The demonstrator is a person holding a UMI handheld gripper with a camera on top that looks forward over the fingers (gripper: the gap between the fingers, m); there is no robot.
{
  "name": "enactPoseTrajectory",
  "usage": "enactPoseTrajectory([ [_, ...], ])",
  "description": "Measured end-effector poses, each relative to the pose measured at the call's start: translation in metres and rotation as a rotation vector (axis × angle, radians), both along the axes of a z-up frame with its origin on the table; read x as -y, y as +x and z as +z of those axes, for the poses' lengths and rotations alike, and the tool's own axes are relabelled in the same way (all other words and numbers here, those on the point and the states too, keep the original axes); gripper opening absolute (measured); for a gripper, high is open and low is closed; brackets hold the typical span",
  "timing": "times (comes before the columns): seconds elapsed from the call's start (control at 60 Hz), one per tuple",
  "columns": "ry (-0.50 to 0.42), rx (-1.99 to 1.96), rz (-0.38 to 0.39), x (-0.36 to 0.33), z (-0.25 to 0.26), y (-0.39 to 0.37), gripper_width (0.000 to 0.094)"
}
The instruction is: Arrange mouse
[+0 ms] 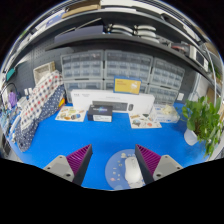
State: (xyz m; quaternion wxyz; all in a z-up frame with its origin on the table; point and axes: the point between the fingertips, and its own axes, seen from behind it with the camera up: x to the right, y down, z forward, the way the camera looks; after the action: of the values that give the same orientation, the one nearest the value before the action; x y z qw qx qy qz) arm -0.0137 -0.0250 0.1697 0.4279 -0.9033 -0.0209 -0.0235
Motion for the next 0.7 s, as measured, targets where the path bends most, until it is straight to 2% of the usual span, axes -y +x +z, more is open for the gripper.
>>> enactPoseTrajectory([
  [0.183, 0.051, -0.022, 0.008, 0.020, 0.030, -0.053, 0.0879],
  [0.7, 0.041, -0.026, -0.012, 0.099, 0.024, -0.149, 0.0874],
])
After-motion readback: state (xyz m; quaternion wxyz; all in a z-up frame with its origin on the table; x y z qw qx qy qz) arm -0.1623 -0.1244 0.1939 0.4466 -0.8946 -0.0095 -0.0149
